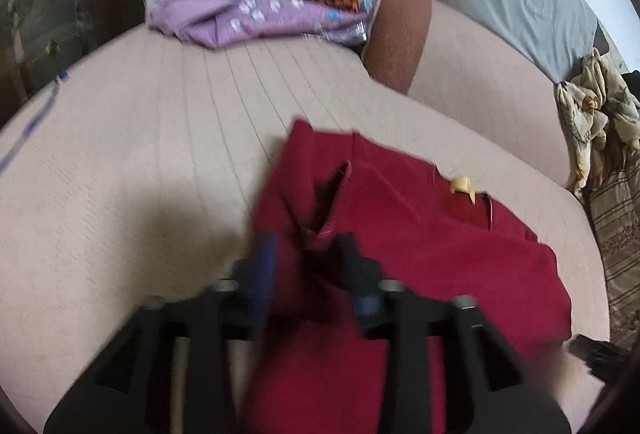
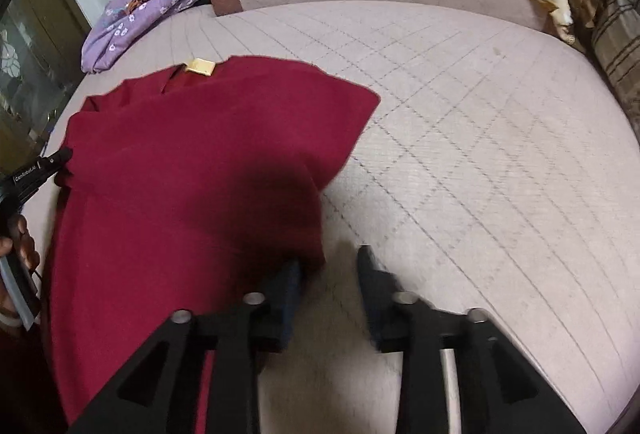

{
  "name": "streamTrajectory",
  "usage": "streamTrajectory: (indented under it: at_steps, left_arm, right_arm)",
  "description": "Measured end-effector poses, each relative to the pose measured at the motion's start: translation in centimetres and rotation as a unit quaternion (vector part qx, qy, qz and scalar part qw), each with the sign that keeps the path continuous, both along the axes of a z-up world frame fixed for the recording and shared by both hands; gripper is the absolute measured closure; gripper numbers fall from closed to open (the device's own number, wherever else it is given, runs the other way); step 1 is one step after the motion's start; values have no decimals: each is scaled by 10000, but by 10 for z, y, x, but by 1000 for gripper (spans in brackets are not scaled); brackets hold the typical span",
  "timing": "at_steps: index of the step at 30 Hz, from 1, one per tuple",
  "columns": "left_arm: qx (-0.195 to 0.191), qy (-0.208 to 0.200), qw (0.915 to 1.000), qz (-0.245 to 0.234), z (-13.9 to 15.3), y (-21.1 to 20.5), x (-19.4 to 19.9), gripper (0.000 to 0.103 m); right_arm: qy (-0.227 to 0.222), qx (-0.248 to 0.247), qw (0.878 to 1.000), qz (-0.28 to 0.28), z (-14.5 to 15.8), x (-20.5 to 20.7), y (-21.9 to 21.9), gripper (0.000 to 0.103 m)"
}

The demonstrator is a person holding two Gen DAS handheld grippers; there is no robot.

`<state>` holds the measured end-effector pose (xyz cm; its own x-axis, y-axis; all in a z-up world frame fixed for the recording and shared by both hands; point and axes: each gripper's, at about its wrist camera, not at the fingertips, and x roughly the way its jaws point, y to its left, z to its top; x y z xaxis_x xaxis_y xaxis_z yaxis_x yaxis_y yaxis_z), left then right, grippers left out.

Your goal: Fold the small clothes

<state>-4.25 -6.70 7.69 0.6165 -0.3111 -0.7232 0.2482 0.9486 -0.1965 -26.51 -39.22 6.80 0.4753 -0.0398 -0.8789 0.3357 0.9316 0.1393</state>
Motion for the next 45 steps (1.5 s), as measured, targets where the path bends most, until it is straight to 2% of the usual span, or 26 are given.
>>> streamTrajectory:
  at_steps: [4, 7, 10, 13, 16, 18, 20, 23, 26, 30, 34, 37, 38, 41, 45]
  left_arm:
    - [95, -330, 9994, -66, 15, -3, 0, 58]
    - [150, -255, 9994, -184, 9, -17, 2, 58]
    - [532, -220, 9981, -234, -6, -33, 8, 58]
    - [844, 91, 9962, -199, -29, -42, 27, 58]
    - [864, 193, 9960, -85, -40, -38, 43, 51]
    - [768, 243, 9967, 7, -39, -32, 47, 48]
    - [711, 345, 9968, 114, -35, -22, 49, 48]
    - [629, 290, 9976, 80, -26, -12, 39, 48]
    - [720, 93, 9974, -22, -18, -12, 23, 48]
    - [846, -119, 9963, -100, -15, -16, 11, 48]
    - [957, -52, 9953, -119, -24, -20, 13, 48]
    - [1072, 1, 9942, -126, -33, -22, 15, 45]
    - [1083, -13, 9940, -121, -33, -22, 15, 44]
    - [1053, -32, 9944, -99, -35, -20, 17, 40]
    - [1048, -45, 9944, -95, -37, -20, 17, 40]
  right_arm:
    - [-603, 292, 9973, -293, 30, -19, -6, 54]
    - [-908, 414, 9949, -176, 39, 4, -2, 54]
    - [-966, 311, 9948, -5, 29, 47, 9, 54]
    - [-809, 356, 9961, 54, 5, 81, 11, 57]
    - [-584, -29, 9981, -169, -16, 106, 7, 58]
    - [-612, 44, 9975, -359, -27, 116, -3, 58]
    - [-725, 138, 9964, -418, -26, 119, -9, 58]
    - [-571, 204, 9974, -392, -15, 112, -7, 53]
    - [-669, 289, 9973, -113, 2, 87, 7, 54]
    - [-685, -77, 9976, 77, 11, 55, 27, 52]
    - [-560, -238, 9980, 199, 3, 46, 36, 52]
    - [-151, -689, 9974, 145, -17, 54, 34, 52]
    - [-33, -641, 9979, 108, -25, 56, 31, 54]
    - [-135, -124, 9997, -144, -27, 50, 15, 51]
    - [-303, -204, 9992, -138, -10, 44, 19, 49]
